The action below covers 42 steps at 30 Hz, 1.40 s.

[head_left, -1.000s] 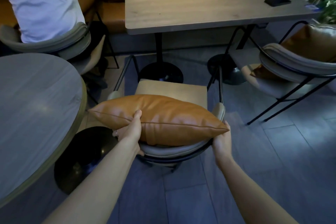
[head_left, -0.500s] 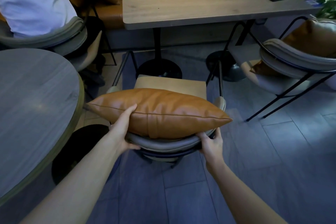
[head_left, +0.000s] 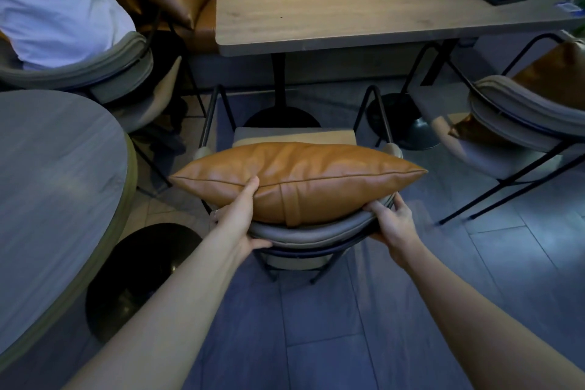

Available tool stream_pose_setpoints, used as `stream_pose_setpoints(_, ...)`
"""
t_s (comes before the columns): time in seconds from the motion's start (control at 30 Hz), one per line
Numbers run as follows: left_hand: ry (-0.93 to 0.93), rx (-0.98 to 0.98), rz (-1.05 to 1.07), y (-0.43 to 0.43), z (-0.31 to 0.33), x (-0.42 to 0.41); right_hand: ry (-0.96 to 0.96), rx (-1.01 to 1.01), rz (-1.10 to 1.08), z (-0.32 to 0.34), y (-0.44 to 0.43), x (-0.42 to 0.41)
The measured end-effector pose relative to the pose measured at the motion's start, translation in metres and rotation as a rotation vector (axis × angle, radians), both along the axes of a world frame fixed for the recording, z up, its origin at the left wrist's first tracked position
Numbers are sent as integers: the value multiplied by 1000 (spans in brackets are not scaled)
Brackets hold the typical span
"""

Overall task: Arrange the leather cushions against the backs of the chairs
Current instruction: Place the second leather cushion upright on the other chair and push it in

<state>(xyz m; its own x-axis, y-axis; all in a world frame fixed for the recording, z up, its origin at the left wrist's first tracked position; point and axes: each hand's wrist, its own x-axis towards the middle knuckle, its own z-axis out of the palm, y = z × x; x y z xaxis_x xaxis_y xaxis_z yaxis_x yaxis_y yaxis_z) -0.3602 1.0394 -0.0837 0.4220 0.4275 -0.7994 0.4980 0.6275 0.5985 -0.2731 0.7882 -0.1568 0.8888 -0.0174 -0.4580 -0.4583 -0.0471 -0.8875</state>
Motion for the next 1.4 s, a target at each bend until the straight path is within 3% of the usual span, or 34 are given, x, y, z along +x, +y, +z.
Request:
stream_pose_setpoints(0.27, 8, 0, -55, 1, 3, 48, 56, -3, 4, 7, 11, 57)
stream_pose_setpoints(0.53, 156, 172, -304, 31, 2, 41, 164, 52, -81, 0, 66, 5)
stream_pose_setpoints(0.87, -13, 73, -164, 15, -13, 56, 83, 11, -146, 2, 55, 29)
stream_pose_setpoints(1.13, -42, 63, -181, 25, -7, 78, 87, -38, -109, 4, 62, 56)
stream_pose_setpoints(1.4, -77, -33, -328, 47, -7, 97, 76, -90, -139, 4, 73, 90)
